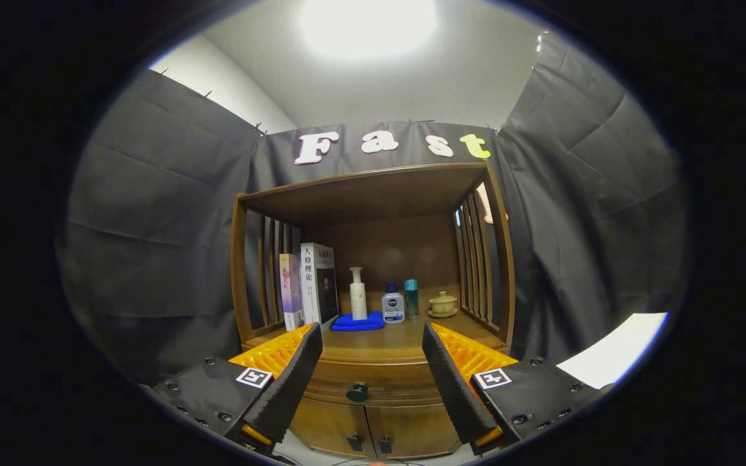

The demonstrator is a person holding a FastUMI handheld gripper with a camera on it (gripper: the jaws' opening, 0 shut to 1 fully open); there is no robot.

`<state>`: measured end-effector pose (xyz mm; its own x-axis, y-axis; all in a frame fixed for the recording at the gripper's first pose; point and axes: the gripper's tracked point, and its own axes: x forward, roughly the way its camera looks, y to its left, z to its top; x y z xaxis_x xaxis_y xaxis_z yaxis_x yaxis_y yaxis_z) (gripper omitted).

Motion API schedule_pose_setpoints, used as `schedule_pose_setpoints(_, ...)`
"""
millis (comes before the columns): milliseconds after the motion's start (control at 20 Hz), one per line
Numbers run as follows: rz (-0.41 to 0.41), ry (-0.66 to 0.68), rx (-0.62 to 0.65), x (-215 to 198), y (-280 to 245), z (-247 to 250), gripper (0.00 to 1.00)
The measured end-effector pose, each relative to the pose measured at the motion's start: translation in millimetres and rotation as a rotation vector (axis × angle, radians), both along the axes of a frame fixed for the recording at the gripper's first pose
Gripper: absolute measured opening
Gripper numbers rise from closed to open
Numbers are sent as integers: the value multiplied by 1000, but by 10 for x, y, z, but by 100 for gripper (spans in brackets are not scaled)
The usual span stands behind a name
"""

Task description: Pull open the drawer, take out the items inside it, and place them on the countertop above the cabinet.

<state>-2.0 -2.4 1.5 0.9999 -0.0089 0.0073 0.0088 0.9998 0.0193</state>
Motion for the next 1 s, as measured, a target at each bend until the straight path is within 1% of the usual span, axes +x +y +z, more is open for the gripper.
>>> schedule_pose_setpoints(350, -4, -30, 10, 4, -11, 76, 97)
schedule_pose_setpoints(550, 10, -9, 0, 24, 39, 28, 97)
schedule_pose_setpoints(750, 32, -40, 6, 13, 83, 49, 97)
schedule_pose_setpoints(850, 27, -36, -9, 56, 77, -5, 97)
schedule_pose_setpoints(1000, 55, -34, 14, 234, 198, -68, 97)
